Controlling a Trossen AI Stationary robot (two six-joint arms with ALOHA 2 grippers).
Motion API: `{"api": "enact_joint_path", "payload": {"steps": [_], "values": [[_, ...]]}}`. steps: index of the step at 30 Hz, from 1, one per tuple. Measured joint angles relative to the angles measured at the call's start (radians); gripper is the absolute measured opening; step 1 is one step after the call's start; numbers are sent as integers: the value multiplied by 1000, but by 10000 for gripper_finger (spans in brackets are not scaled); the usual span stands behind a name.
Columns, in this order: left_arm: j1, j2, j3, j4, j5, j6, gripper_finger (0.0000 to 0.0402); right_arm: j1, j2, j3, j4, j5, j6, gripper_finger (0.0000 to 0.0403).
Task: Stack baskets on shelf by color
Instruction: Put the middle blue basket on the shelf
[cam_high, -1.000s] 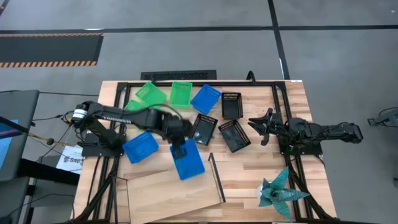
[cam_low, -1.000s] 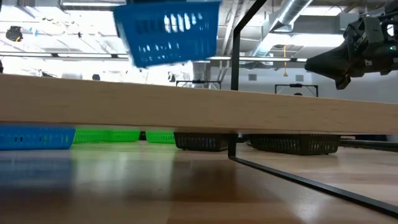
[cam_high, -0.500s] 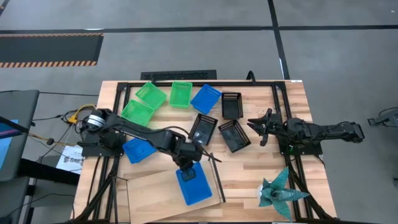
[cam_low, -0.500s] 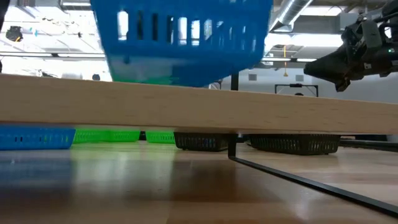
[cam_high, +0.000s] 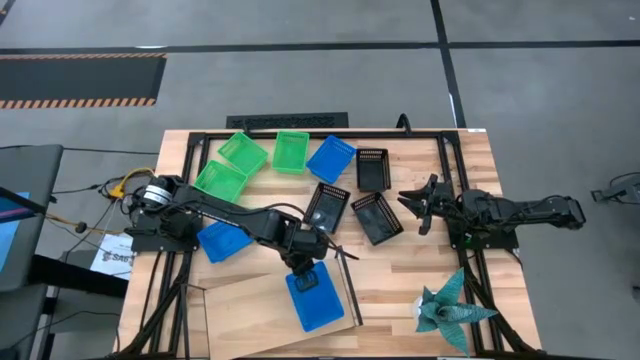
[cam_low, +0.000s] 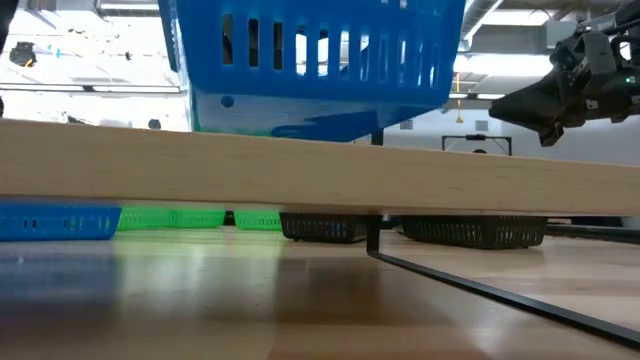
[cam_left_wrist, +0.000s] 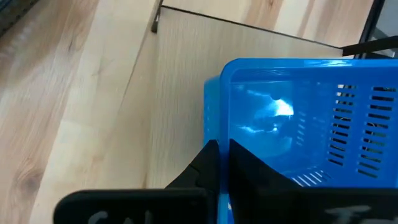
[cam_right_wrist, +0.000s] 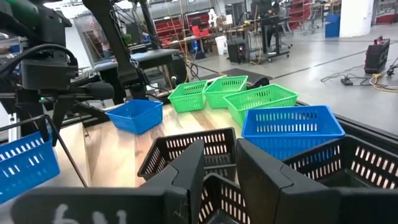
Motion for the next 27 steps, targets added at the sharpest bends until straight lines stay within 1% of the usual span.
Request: {"api": "enact_joint_path", "payload": {"steps": [7,13,15,19,21,25,27], "values": [[0,0,0,7,-2,19,0,0,0,0,0,0,0,118],[-9,0,1,43,-9,24,0,0,0,0,0,0,0,118],[-12,2,27,19,-17,27,0,0,0,0,0,0,0,118],[-32,1,116,-61,-117,65,0,0,0,0,0,0,0,118],[-41,1,140,-96,-153,69,0,0,0,0,0,0,0,118],[-50,2,146,-99,-162,66,0,0,0,0,0,0,2,118],[-50,28,153,-98,-128,59,0,0,0,0,0,0,2,118]]}}
